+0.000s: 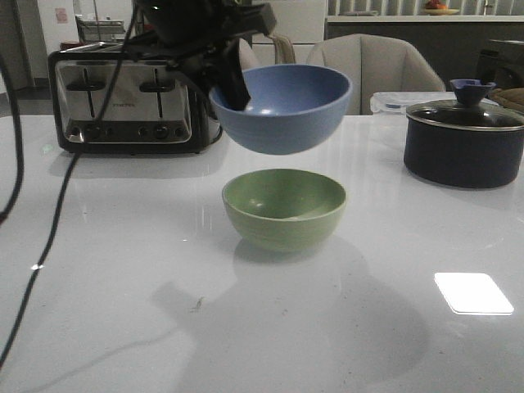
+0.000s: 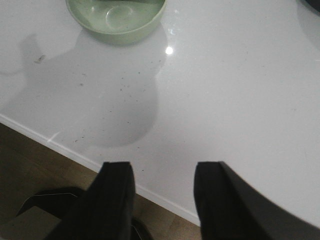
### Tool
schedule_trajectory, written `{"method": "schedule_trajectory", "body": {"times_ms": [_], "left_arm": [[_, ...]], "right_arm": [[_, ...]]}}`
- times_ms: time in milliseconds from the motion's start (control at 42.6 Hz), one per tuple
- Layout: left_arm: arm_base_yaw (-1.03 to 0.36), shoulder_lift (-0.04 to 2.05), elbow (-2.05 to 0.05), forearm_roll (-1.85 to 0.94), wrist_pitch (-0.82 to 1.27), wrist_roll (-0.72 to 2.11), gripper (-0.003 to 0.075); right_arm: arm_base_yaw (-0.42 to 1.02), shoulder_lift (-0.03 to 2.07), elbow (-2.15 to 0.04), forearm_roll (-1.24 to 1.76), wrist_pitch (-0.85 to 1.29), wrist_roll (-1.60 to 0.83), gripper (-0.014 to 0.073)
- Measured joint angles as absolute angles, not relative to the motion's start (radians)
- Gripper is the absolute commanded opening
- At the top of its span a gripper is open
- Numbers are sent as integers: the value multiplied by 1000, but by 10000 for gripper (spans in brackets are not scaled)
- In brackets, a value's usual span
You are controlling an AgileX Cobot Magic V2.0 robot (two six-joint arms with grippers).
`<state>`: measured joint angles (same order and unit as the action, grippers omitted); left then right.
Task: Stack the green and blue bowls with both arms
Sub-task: 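Lift the blue bowl with the left gripper and lower it into the green bowl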
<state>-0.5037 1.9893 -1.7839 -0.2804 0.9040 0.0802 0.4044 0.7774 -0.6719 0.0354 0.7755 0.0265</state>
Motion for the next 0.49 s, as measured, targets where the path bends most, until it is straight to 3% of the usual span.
{"method": "schedule_trajectory", "body": {"times_ms": [141,188,423,493], "left_arm": [[-528,2045,-1784,-278,884,83,115],[-529,2062,-1784,-276,872,83,152],[-529,2118,-1784,-272,843,83,514],[-529,2121,-1784,-272,843,83,549]], "right_arm": [[404,777,-672,35,776,28,409],[404,777,-672,35,776,28,409],[404,777,-672,35,776,28,409],[404,777,-672,35,776,28,409]]}}
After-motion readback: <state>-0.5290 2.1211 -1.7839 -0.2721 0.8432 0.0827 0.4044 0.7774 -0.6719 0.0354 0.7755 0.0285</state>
